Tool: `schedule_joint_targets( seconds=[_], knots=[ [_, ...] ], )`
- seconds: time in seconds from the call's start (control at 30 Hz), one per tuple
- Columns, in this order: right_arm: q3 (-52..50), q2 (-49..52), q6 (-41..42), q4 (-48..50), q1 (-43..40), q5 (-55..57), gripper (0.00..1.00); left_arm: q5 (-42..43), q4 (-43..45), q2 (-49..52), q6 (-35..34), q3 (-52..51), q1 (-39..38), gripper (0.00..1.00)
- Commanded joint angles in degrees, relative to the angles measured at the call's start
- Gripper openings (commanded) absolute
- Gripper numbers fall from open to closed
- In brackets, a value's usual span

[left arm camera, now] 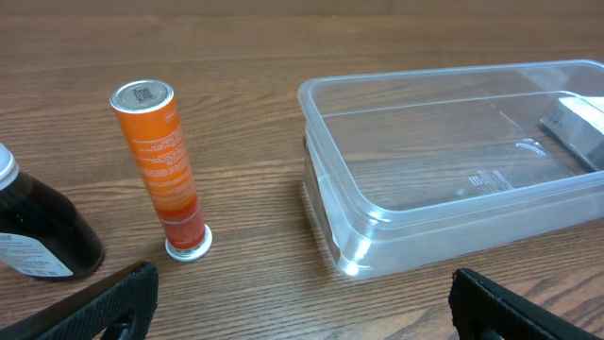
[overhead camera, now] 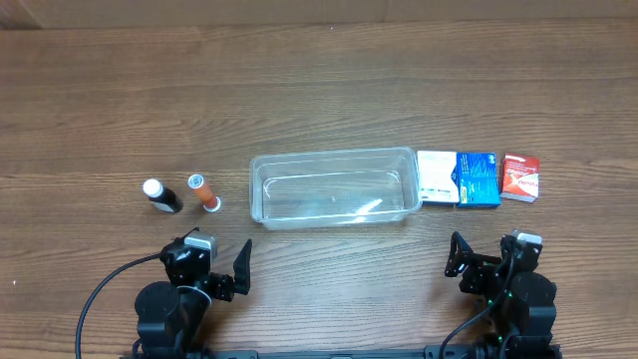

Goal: Pack container
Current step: 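Move the right gripper to the white box beside the container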

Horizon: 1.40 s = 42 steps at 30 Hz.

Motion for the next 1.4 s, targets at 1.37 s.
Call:
schedule_joint_targets(
  seconds=[1.37],
  knots=[
    [62.84,53.68,2.60,-12.61,-0.17,-10.56,1.00,0.48,0.35,-0.66,1.05,-0.37,-0.02,1.00]
  ],
)
